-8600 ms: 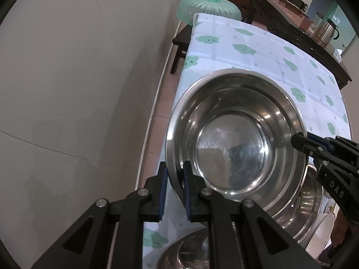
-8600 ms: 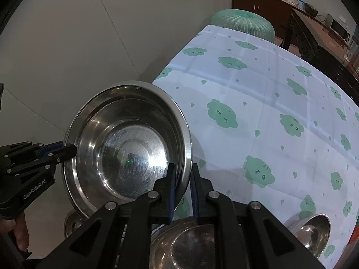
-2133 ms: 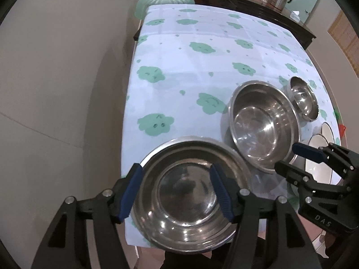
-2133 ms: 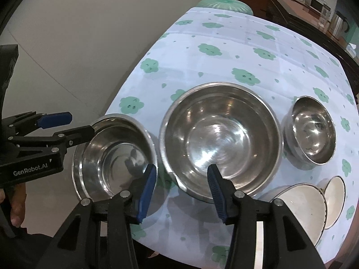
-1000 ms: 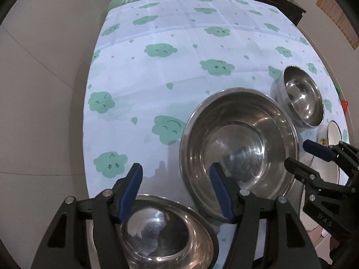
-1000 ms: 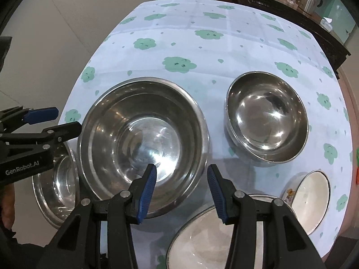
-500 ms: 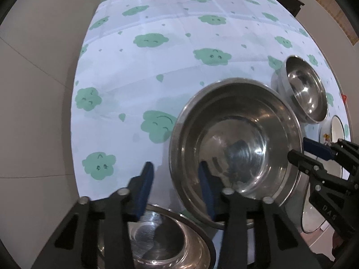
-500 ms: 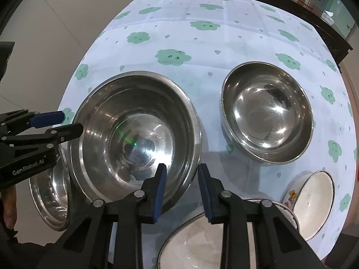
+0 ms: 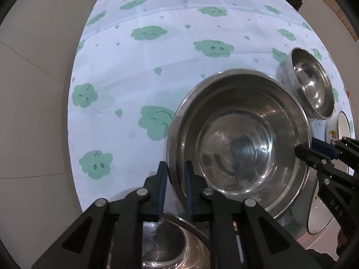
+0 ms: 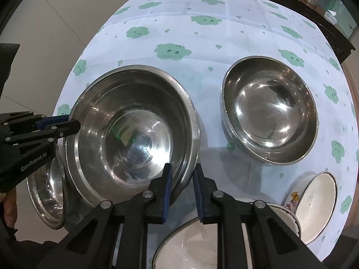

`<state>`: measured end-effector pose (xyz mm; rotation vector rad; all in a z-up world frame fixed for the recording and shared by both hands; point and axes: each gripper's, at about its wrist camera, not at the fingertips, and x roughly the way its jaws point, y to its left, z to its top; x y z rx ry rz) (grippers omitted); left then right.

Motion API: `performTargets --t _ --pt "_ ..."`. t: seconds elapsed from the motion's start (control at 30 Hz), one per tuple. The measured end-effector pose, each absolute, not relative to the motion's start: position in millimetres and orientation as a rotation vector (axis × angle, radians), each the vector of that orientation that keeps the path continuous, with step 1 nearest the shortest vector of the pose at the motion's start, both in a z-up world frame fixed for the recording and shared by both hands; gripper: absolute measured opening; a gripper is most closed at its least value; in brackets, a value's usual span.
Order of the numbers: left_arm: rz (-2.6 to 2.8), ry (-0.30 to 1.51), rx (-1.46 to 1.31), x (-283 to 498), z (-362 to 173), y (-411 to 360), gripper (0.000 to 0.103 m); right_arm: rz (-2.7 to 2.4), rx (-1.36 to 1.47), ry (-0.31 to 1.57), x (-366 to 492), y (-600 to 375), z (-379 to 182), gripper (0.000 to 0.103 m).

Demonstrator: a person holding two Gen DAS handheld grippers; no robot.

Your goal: Organize plates and bowls

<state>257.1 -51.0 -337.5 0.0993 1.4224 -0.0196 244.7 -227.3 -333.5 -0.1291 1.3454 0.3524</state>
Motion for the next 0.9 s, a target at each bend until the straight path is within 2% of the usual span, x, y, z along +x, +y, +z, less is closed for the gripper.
performTargets --t 0.4,0.9 --pt "-0.002 1.416 0.103 257 -336 -52 0.01 0.36 -0.1 1.345 246 -230 -336 0.017" --pt "-0.001 1.361 0.093 259 -307 -49 0.009 0.363 -0.094 1.29 246 -229 -305 0.017"
